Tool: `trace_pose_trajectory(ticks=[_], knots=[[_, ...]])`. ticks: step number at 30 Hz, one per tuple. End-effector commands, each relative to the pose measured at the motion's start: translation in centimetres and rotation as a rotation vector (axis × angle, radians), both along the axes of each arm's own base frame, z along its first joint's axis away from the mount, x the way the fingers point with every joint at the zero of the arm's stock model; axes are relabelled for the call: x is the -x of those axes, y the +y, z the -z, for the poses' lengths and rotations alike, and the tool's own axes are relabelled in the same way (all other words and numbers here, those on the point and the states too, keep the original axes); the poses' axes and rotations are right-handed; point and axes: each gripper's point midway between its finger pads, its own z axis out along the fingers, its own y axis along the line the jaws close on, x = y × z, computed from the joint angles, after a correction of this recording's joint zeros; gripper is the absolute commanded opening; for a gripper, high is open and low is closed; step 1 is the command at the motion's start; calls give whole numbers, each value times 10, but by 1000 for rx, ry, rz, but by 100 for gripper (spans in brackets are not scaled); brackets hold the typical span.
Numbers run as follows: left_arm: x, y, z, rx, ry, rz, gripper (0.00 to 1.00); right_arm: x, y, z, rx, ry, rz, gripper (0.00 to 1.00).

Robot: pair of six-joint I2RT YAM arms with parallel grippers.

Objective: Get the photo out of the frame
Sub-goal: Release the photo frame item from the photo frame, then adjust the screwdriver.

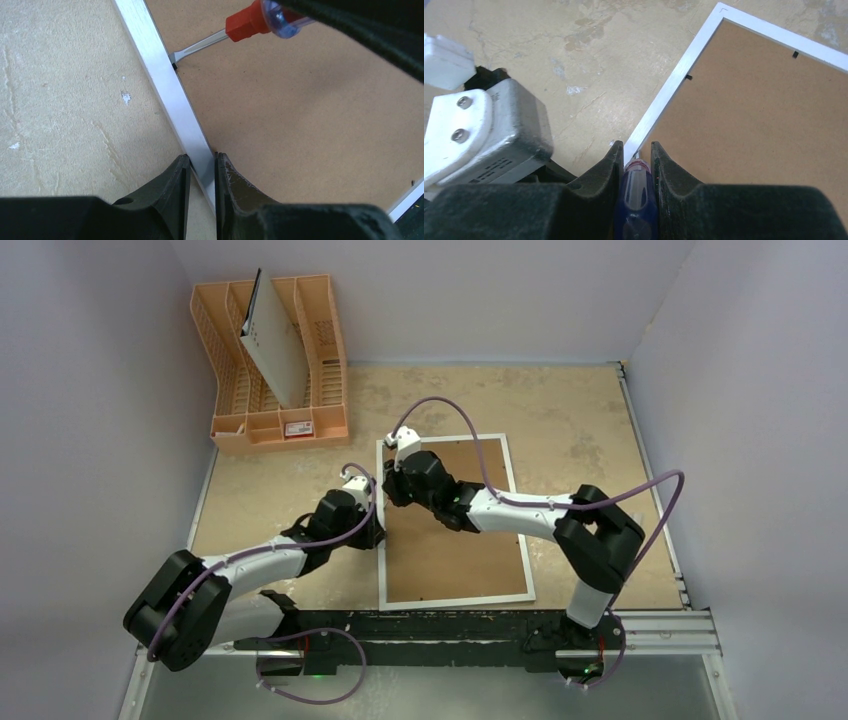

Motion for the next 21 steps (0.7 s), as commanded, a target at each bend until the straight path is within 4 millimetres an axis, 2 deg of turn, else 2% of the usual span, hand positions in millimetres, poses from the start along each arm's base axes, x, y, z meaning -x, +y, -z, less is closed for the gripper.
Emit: trace_pose_trajectory(ticks=[1,6,9,14,21], knots=[[10,-12,-9,58,4,63,6,10,4,-22,-163,96,-29,0],[6,-13,-20,70,-24,51,34,-6,-21,-43,-279,119,-6,0],[2,-16,-34,83,-59,63,47,-10,-35,-54,-314,107,0,0],[-4,-20,-60,80,-131,110,52,-10,-51,-65,-375,123,-37,0],[-18,-32,-130,82,-369,246,52,3,-70,-86,-484,162,-227,0]])
